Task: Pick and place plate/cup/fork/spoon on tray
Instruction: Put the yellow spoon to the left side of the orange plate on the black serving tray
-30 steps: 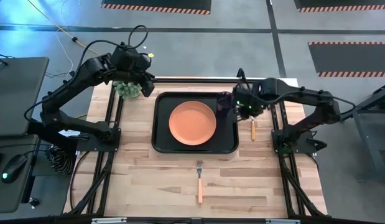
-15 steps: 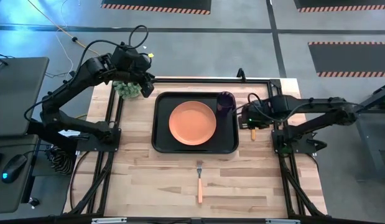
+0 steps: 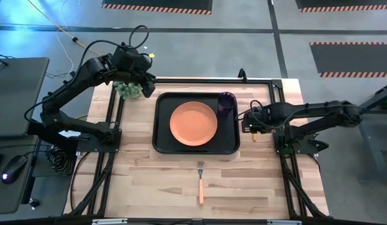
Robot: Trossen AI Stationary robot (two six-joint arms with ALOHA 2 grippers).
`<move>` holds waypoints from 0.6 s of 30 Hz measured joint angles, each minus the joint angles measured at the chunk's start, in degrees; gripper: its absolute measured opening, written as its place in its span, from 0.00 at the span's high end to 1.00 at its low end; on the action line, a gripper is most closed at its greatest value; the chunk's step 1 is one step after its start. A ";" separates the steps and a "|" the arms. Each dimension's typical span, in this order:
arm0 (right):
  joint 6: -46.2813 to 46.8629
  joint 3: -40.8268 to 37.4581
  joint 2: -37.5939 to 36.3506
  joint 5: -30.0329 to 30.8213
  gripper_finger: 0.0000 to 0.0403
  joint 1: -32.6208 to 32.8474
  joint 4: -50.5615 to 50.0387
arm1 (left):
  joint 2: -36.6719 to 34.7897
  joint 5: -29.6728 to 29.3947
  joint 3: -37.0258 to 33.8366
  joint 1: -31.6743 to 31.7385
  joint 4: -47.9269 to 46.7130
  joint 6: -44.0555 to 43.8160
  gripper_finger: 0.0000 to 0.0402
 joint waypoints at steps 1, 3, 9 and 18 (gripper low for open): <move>0.00 -1.11 0.00 -0.03 0.71 -0.26 1.07 | 0.00 0.00 0.00 0.00 -0.01 -0.10 0.78; 0.00 -3.00 0.02 -0.04 0.71 -0.66 3.69 | 0.00 0.00 0.00 0.00 -0.01 -0.11 0.78; 0.04 -8.28 0.02 -0.45 0.71 -1.03 8.41 | 0.00 0.00 0.00 0.00 -0.01 -0.09 0.78; -0.65 -11.66 0.02 0.25 0.64 -1.03 9.94 | 0.00 -0.02 0.00 -0.02 0.00 -0.45 0.78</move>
